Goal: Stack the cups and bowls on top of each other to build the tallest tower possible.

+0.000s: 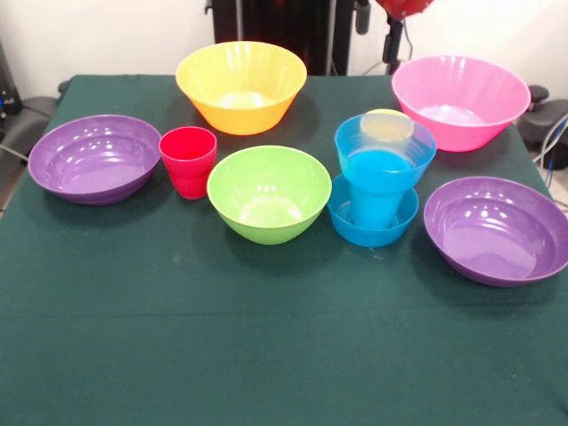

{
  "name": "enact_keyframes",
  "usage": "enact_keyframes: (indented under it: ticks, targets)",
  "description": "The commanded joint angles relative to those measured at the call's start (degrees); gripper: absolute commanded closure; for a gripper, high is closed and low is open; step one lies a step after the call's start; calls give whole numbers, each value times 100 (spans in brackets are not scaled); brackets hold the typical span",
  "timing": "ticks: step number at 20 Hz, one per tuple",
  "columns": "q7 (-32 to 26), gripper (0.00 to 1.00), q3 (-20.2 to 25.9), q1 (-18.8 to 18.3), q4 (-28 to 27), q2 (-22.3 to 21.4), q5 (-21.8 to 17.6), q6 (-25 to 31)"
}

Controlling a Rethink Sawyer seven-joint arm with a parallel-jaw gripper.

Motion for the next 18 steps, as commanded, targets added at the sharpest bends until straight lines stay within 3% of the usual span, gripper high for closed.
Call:
enact_keyframes:
  ticks: [1,5,18]
  targets:
    - [-651,0,897,-96,763,-191,-437,-250]
    - [-622,0,986,-112,1051,-284,-439,-498]
    - [-770,0,1367,-257,2462,-708,-577,-2025]
